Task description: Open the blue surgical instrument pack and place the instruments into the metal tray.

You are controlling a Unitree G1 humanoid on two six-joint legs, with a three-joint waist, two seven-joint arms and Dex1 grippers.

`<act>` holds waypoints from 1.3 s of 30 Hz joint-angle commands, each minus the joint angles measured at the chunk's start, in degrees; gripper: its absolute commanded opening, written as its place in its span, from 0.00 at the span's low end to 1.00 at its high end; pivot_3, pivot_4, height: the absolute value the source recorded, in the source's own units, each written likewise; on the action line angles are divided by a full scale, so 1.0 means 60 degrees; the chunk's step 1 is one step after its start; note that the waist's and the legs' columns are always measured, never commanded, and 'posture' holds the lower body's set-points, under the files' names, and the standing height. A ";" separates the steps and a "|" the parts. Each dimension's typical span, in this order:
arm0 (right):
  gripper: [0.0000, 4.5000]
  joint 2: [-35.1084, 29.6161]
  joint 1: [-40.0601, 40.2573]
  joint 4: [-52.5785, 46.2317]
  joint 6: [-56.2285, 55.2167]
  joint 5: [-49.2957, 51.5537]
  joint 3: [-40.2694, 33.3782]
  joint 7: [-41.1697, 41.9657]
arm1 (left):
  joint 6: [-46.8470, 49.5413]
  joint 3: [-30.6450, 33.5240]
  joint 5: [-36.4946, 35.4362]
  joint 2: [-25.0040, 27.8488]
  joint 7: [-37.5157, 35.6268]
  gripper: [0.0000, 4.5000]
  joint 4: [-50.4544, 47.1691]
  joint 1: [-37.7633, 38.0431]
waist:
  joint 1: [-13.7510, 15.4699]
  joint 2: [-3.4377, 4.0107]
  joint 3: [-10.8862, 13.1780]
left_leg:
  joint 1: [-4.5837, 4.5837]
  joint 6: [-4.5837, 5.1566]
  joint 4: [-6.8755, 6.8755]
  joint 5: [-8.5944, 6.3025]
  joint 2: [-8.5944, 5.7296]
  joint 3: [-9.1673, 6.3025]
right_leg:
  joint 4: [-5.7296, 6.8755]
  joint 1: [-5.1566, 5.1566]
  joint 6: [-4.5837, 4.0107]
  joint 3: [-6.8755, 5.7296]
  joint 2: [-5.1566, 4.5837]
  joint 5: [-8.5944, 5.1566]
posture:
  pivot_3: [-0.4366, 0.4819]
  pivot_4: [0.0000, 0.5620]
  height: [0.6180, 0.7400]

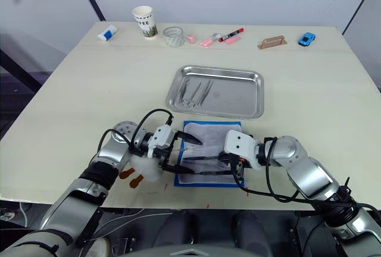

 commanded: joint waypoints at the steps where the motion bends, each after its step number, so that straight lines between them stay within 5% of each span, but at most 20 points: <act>1: 0.01 -0.0159 -0.0074 -0.0111 0.0123 -0.0251 -0.0116 -0.0152 | 0.0209 -0.0301 0.0447 0.0052 -0.0354 1.00 0.0306 0.0398 | 0.0001 0.0000 0.0000 | 0.0000 0.0000 0.0000 0.0000 0.0000 0.0000 | 0.0000 0.0000 0.0000 0.0000 0.0000 0.0000 | 0.48 0.27 0.82; 39: 0.01 -0.1196 -0.0899 -0.1502 0.1575 -0.0053 -0.0342 0.0083 | 0.0391 -0.0393 0.0548 -0.0110 -0.0292 1.00 0.0215 0.0574 | 0.0007 0.0002 0.0002 | -0.0012 0.0000 0.0000 0.0000 0.0000 0.0001 | -0.0004 -0.0011 0.0000 0.0001 -0.0003 0.0000 | 0.48 0.27 0.82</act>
